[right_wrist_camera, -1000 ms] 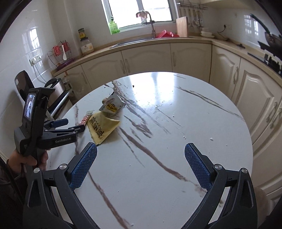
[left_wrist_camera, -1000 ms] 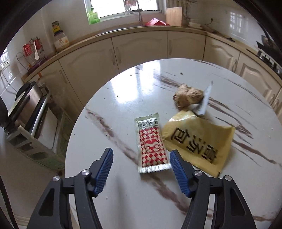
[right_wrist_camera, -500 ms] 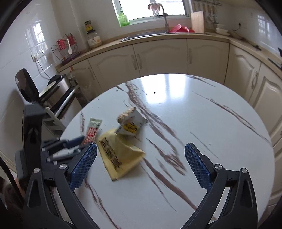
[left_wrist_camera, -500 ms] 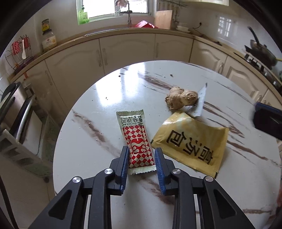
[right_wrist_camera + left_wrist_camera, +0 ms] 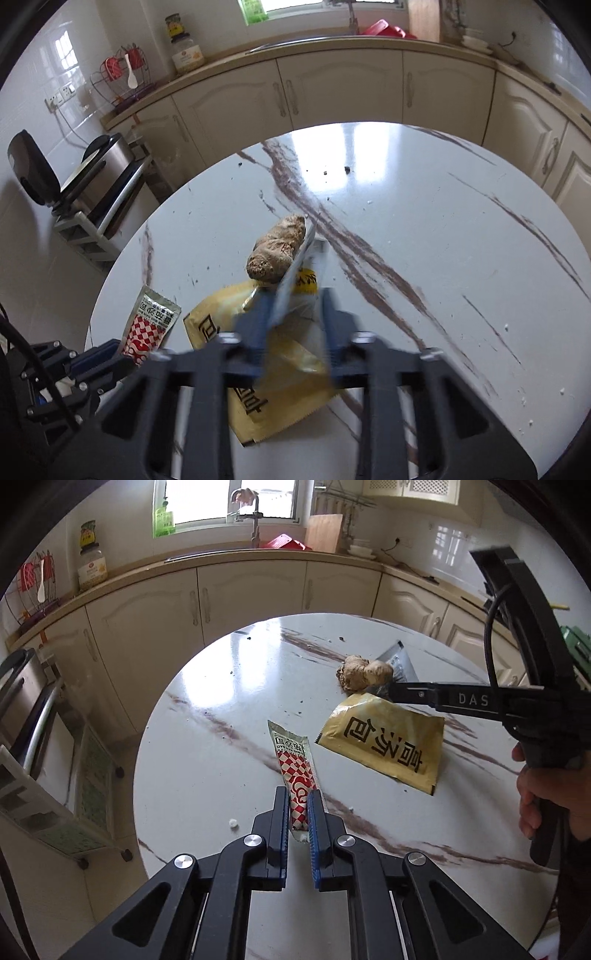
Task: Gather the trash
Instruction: 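Grasp red-and-white ketchup packet with left tool while right tool grasps silver foil packet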
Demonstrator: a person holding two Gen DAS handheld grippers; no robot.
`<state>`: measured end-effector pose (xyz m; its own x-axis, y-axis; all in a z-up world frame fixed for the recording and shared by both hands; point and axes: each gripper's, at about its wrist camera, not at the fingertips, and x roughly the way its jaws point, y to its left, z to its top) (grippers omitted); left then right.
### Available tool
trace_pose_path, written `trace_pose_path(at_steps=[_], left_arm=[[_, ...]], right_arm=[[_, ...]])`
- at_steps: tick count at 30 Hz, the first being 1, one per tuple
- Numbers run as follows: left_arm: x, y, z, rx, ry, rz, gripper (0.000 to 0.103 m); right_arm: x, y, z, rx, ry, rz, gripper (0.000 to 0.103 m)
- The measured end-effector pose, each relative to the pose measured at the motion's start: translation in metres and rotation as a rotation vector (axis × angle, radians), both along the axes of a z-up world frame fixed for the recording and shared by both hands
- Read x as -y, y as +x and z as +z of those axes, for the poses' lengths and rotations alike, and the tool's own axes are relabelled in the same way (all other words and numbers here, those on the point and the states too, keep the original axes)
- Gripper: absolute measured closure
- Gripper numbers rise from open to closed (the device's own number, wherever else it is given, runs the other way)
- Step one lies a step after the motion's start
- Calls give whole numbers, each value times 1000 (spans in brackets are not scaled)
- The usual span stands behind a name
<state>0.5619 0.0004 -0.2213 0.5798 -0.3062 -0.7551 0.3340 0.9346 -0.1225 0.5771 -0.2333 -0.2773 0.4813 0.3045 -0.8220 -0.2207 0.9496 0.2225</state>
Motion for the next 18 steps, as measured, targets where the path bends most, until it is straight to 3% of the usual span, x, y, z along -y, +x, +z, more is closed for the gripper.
trace_pose_path(at_steps=[5, 18], left_arm=[[-13, -17, 9, -12, -58, -12, 99], [-6, -76, 29, -23, -104, -31, 101]], right_arm=[[25, -19, 11, 47, 28, -9, 96], [74, -95, 57, 142, 143, -16, 97]])
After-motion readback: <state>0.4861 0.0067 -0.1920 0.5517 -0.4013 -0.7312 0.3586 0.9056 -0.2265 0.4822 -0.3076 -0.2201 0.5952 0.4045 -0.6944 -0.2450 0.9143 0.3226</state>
